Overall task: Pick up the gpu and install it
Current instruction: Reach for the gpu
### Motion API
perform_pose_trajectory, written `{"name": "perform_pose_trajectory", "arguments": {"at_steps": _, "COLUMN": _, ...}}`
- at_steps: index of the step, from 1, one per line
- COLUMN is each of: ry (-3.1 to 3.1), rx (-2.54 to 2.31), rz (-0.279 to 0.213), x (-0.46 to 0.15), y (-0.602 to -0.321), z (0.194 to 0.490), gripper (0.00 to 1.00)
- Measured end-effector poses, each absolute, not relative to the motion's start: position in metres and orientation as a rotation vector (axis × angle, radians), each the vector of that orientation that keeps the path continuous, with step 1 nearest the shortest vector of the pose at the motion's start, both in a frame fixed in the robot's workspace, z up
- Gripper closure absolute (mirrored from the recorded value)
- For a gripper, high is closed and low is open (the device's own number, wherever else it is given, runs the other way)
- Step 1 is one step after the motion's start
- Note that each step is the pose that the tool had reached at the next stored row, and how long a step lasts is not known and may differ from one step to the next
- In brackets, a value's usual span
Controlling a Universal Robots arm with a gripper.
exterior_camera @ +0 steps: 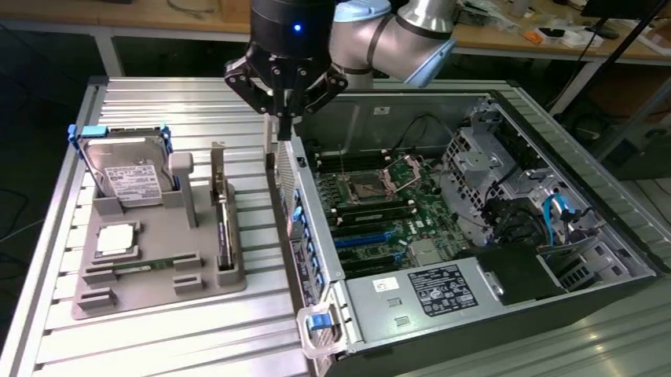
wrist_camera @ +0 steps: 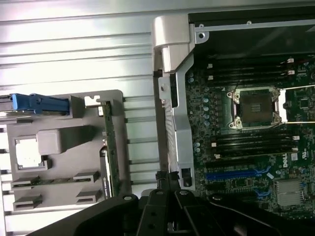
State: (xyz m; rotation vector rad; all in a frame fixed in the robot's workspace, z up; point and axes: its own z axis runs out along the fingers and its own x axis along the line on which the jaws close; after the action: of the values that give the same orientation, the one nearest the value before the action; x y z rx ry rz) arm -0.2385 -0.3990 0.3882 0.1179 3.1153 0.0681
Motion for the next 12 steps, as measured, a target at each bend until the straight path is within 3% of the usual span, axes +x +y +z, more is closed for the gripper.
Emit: {"name": "perform_pose_trajectory", "arguments": {"at_steps": 12, "ry": 3.124, "rx": 0.070, "rz": 0.068, "x": -0.271, "y": -0.399, "z": 0.385, "gripper": 0.89}}
